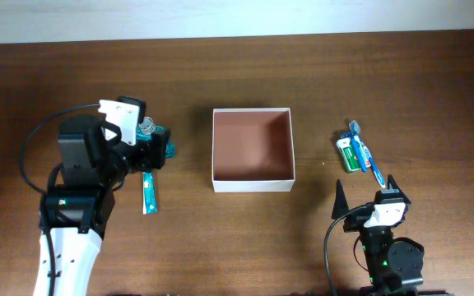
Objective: Pack container
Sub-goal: 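Reach left gripper to the Listerine bottle cap and grasp it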
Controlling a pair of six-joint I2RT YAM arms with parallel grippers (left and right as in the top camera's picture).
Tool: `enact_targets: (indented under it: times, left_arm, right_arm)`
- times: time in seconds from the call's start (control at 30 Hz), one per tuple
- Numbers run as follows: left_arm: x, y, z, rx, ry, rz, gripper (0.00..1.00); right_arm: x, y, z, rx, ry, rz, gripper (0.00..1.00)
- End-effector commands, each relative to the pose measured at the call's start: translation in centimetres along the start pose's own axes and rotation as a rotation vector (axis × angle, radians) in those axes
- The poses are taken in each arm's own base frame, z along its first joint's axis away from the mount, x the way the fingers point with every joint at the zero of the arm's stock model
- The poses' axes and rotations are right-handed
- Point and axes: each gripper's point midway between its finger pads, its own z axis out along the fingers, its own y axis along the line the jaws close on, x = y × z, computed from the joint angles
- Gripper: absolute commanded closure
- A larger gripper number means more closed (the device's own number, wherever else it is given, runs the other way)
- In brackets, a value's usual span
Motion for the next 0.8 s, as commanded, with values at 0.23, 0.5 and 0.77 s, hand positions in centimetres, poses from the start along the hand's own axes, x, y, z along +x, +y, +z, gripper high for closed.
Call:
enact_targets:
  times: [0.23,0.5,0.77]
  left_arm:
    - [1.5,3.4,3.6,-0.163,0.072,-0.149,0.22]
    - [1.5,3.6,6.2,-0.248,0.078,-0.062,0.23]
    - [2.1,4.0,6.8,-0.341,0.105,0.005,0.24]
  right_arm:
    - [0.3,-0.3,0.0,0.014,0.006,0.001,0.02]
    - [0.3,-0.3,0.0,0.014,0.006,0.001,0.01]
    - [0.3,-0.3,0.0,0.014,0.006,0.001,0.01]
